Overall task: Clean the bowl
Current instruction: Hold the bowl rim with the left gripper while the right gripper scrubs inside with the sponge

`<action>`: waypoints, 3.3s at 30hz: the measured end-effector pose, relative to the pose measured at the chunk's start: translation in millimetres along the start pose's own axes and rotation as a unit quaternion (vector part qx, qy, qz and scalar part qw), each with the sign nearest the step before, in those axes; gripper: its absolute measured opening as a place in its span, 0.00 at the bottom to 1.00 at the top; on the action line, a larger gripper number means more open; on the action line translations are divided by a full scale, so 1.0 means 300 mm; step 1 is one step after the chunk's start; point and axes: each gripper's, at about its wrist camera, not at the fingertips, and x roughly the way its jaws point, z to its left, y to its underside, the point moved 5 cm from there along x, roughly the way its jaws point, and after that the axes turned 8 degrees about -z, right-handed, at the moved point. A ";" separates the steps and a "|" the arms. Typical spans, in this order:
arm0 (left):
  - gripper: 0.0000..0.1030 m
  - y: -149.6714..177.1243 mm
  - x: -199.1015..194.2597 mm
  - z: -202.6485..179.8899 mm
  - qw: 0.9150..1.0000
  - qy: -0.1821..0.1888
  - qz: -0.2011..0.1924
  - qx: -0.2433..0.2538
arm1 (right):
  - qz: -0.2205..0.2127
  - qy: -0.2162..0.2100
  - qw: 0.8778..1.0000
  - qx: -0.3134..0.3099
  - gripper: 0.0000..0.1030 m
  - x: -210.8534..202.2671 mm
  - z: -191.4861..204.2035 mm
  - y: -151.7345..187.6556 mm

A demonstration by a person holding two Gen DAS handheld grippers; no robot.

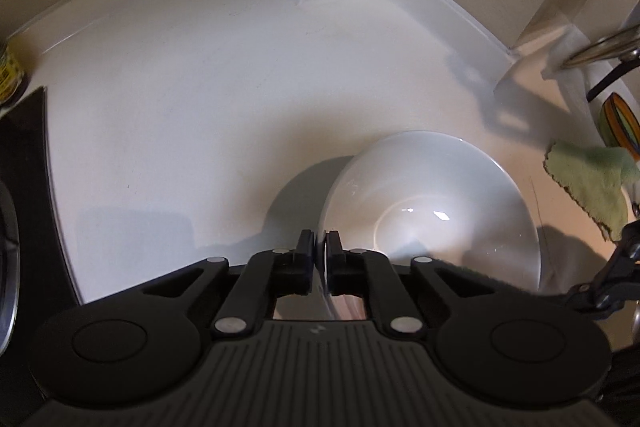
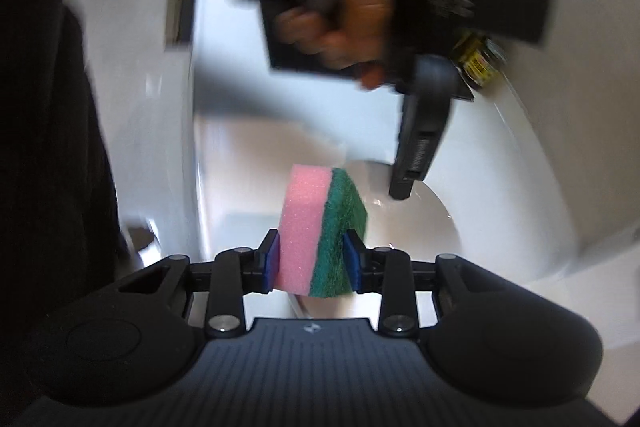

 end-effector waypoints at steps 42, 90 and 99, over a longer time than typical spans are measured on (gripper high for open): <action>0.08 0.124 -0.068 0.009 0.997 -0.038 -0.023 -0.065 | 0.069 0.021 0.995 -0.069 0.26 0.046 0.009 0.034; 0.08 0.198 -0.055 0.015 0.996 -0.046 -0.030 -0.077 | 0.111 0.003 0.981 -0.160 0.25 0.122 0.081 0.087; 0.13 0.151 -0.061 0.036 0.995 -0.058 -0.035 -0.077 | 0.104 0.019 0.982 -0.158 0.25 0.143 0.086 0.085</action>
